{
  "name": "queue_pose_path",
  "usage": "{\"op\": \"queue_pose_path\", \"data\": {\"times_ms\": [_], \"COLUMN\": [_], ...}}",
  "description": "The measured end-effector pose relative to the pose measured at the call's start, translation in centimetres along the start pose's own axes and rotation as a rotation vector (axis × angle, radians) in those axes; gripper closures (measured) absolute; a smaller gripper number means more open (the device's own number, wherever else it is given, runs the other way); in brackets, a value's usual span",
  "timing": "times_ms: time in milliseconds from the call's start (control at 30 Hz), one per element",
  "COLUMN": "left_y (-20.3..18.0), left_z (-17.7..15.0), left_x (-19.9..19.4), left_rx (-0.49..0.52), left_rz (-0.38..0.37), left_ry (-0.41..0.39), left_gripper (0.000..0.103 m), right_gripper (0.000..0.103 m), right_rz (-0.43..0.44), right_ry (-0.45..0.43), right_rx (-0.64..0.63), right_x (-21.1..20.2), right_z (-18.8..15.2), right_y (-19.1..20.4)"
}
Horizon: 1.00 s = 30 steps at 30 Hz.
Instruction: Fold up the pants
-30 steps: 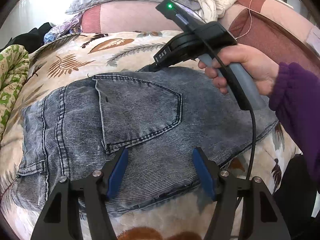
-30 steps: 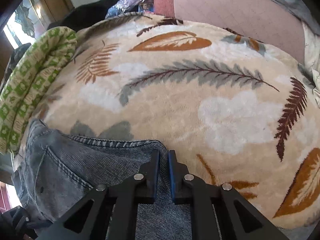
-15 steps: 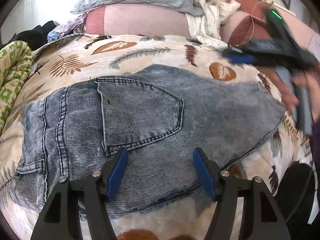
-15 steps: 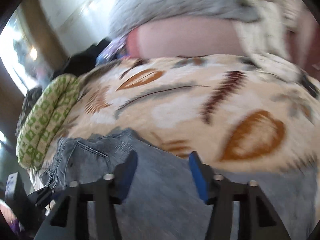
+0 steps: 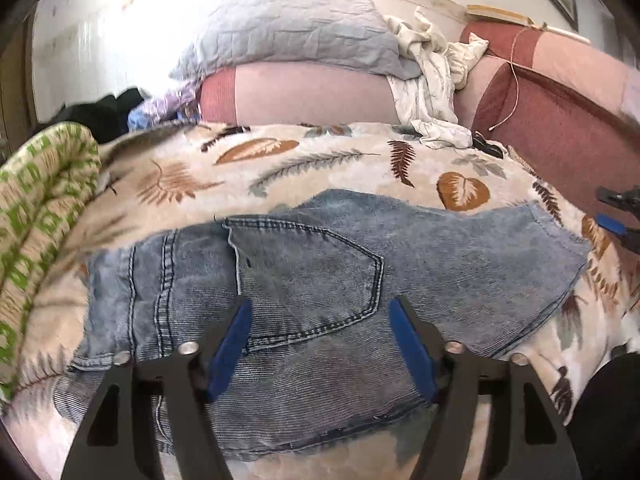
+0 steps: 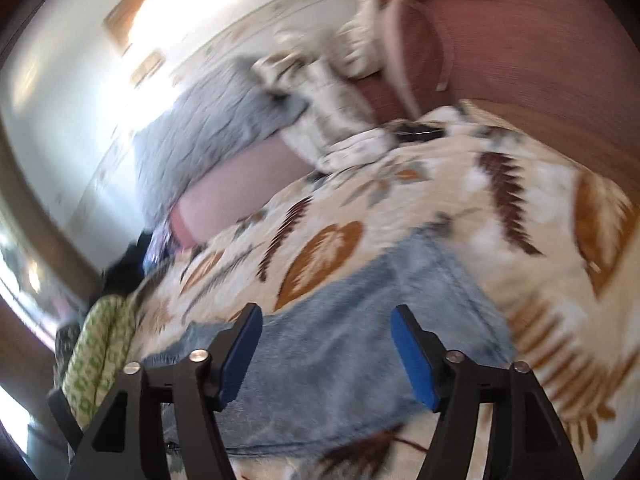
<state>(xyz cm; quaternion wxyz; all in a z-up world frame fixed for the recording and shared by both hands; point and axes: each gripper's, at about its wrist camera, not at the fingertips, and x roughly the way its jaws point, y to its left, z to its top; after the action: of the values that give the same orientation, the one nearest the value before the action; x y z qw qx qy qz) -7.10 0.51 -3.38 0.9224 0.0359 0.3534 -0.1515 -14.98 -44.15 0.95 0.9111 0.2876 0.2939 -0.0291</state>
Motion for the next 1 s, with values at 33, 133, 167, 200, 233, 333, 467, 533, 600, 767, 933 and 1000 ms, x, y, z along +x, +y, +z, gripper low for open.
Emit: {"op": "queue_pose_path", "data": {"times_ms": [33, 133, 167, 200, 233, 333, 467, 533, 600, 767, 933, 1000], "left_y": [-0.1, -0.7, -0.9, -1.0, -1.2, -1.5, -1.5, -1.4, -1.6, -4.1, -8.0, -9.5], "left_z": [-0.1, -0.4, -0.6, -0.7, -0.9, -1.3, -1.3, -1.1, -1.0, 1.0, 4.2, 5.2], "left_x": [0.0, 0.6, 0.8, 1.0, 1.2, 1.9, 2.1, 1.7, 1.0, 0.9, 2.2, 2.8], "left_rx": [0.009, 0.046, 0.053, 0.059, 0.062, 0.066, 0.015, -0.008, -0.043, -0.082, -0.077, -0.069], "left_rz": [0.006, 0.027, 0.032, 0.036, 0.036, 0.044, 0.03, 0.016, 0.008, -0.067, -0.091, -0.074], "left_ry": [0.0, 0.028, 0.039, 0.051, 0.06, 0.091, 0.098, 0.083, 0.073, 0.099, 0.159, 0.197], "left_gripper": [0.025, 0.025, 0.025, 0.025, 0.025, 0.025, 0.025, 0.025, 0.025, 0.025, 0.025, 0.025], "right_gripper": [0.031, 0.03, 0.03, 0.03, 0.03, 0.03, 0.03, 0.03, 0.03, 0.03, 0.03, 0.03], "right_rz": [0.001, 0.046, 0.049, 0.043, 0.03, 0.006, -0.067, -0.043, -0.016, 0.103, 0.093, 0.085], "right_ry": [-0.013, -0.021, -0.021, -0.03, -0.038, -0.042, -0.039, -0.048, -0.038, -0.009, 0.02, 0.038], "right_rx": [0.024, 0.168, 0.199, 0.223, 0.234, 0.269, 0.28, 0.282, 0.294, 0.429, 0.394, 0.388], "right_x": [-0.4, -0.9, -0.9, -1.0, -1.1, -1.3, -1.2, -1.3, -1.3, -1.2, -0.7, -0.3], "right_z": [-0.3, -0.7, -0.7, -0.7, -0.7, -0.8, -0.8, -0.8, -1.0, -1.9, -1.9, -2.0], "right_y": [-0.8, -4.1, -4.8, -5.6, -6.2, -7.9, -9.3, -9.4, -9.7, -11.0, -10.1, -10.0]}}
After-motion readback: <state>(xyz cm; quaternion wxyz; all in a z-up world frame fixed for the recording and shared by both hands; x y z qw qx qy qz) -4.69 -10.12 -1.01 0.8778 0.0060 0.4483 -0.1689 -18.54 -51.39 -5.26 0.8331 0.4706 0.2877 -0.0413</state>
